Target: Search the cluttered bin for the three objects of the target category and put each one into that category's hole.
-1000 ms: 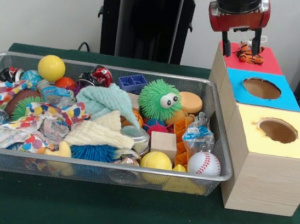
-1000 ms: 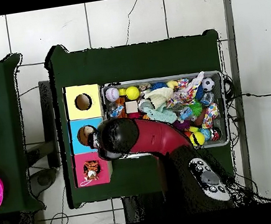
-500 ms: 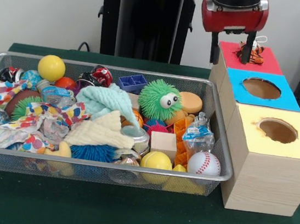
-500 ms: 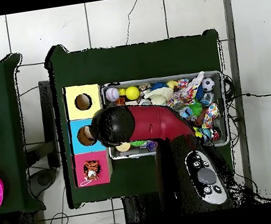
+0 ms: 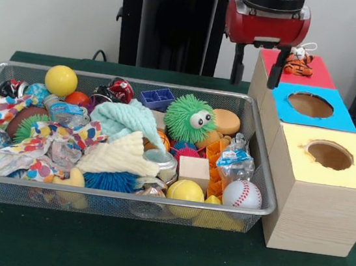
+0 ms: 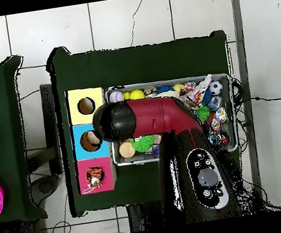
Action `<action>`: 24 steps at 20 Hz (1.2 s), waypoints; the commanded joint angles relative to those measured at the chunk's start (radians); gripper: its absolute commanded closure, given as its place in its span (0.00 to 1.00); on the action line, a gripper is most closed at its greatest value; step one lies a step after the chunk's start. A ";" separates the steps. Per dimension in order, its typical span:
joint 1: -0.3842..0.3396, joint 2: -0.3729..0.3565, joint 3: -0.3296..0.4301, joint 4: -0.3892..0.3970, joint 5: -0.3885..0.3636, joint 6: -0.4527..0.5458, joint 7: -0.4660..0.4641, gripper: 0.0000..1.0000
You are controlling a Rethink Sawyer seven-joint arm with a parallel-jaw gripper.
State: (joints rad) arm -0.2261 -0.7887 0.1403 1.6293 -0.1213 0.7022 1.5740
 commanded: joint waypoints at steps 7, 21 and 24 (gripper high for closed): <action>0.026 0.065 -0.064 -0.139 -0.224 -0.047 0.031 0.00; -0.058 0.105 -0.007 0.009 -0.139 -0.154 0.131 0.00; -0.072 0.115 0.011 0.035 -0.111 -0.177 0.141 0.00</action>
State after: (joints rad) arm -0.2598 -0.7303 0.0938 1.5429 -0.2683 0.5681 1.5740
